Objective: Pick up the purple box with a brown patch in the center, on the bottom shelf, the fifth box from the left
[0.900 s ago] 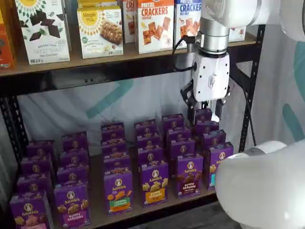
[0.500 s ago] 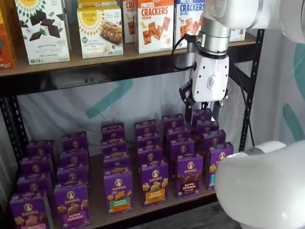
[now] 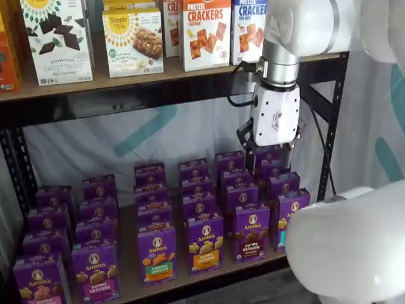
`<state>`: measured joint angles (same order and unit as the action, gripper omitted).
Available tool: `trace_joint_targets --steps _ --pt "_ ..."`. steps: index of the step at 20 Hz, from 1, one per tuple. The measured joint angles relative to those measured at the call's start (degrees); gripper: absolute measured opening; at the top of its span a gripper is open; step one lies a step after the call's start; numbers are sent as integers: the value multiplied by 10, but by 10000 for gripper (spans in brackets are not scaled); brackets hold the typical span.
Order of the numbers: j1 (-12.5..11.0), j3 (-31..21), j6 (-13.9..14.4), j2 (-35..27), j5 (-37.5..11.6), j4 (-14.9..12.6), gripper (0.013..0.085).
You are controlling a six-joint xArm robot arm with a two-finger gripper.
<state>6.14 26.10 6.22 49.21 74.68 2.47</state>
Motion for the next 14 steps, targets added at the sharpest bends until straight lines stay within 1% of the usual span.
trace_joint_targets --steps 7,10,14 --pt "-6 -33 -8 -77 -107 -5 850" --pt "-9 -41 -8 -131 -159 -13 850" --pt "-21 -48 -23 -204 -239 -12 850"
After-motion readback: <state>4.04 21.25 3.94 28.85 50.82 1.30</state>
